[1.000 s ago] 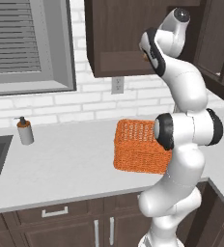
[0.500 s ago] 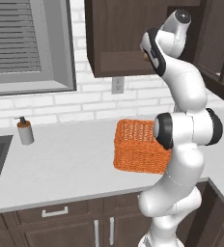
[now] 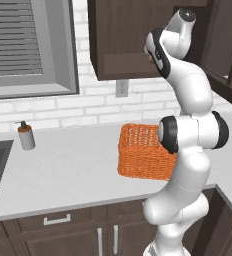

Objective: Open the cabinet, pick up the bread from the cabinet and place it in the basket. Then move the basket to the dining counter.

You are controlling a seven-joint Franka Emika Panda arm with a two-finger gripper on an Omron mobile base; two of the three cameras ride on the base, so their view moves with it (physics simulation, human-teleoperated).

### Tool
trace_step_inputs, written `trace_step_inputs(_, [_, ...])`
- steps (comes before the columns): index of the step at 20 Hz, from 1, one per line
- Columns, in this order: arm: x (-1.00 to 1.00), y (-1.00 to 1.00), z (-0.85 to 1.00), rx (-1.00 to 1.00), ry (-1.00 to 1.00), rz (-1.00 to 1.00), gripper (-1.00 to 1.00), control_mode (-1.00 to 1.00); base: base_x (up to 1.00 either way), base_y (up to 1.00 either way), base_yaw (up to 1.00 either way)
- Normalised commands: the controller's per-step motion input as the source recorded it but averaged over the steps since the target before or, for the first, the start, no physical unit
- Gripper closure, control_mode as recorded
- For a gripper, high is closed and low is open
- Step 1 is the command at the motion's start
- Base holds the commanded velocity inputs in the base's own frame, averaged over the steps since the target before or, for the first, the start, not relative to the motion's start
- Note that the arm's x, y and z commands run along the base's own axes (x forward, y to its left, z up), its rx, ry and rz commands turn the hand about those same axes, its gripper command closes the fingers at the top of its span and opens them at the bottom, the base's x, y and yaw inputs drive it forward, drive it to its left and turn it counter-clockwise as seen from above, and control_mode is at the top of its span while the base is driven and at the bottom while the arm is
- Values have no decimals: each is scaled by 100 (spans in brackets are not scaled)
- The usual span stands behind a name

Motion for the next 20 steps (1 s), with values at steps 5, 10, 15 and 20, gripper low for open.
trace_step_inputs(5, [0,0,-74,2,15,0,-100,-100,0,0,0])
trace_step_inputs(10, [-10,22,-100,6,7,0,-100,-100,0,0,0])
trace_step_inputs(15, [22,56,-85,9,7,0,100,-100,0,0,0])
trace_step_inputs(20, [41,59,-25,3,29,0,100,-100,0,0,0])
